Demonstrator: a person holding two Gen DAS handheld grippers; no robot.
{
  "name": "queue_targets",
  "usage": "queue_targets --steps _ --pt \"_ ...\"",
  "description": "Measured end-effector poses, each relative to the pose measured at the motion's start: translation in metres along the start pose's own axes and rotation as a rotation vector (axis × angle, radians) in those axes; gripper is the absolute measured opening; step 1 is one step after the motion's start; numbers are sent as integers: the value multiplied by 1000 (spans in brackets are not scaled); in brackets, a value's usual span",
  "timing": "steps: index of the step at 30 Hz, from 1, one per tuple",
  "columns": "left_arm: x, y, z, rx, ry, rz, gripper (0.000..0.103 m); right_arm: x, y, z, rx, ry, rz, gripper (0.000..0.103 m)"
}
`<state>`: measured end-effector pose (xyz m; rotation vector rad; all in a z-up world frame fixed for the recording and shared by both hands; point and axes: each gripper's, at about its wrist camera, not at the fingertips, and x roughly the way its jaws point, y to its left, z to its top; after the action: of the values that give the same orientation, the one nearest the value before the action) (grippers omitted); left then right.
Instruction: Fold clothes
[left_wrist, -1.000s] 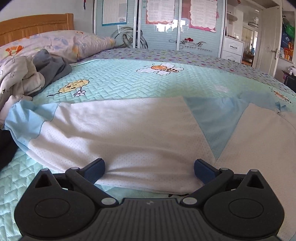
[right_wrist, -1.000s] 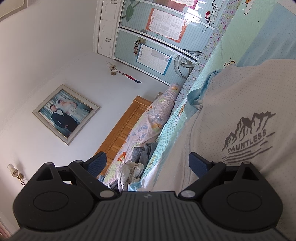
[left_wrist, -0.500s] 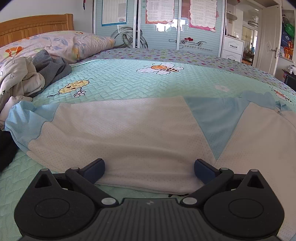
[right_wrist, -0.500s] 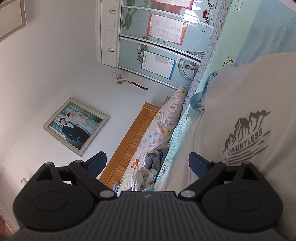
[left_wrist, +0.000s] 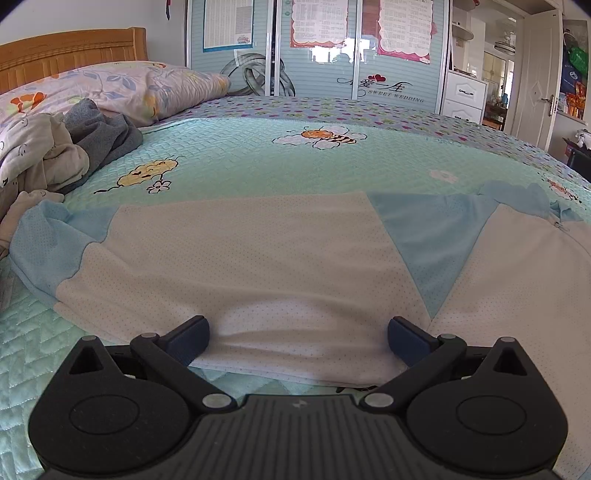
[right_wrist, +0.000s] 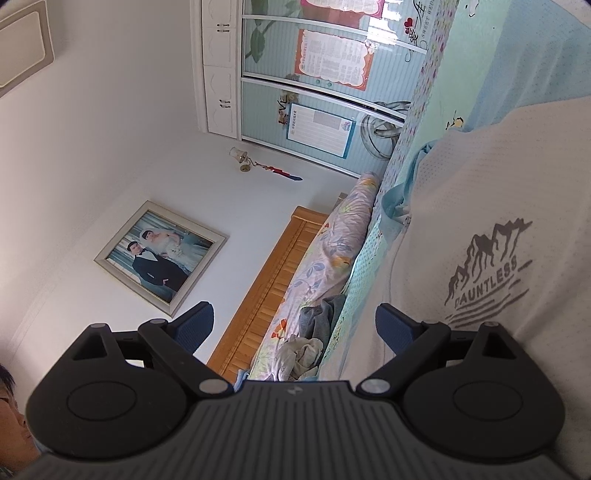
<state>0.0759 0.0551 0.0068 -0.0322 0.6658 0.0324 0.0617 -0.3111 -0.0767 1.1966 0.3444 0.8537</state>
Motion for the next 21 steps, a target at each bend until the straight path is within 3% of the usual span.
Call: queue_targets --steps 15,21 --pt "2 0 1 -1 0 -1 103 0 2 -3 -17 -24 -55 86" --pt "2 1 1 -2 0 -2 103 -4 -5 -1 17 -48 -33 86"
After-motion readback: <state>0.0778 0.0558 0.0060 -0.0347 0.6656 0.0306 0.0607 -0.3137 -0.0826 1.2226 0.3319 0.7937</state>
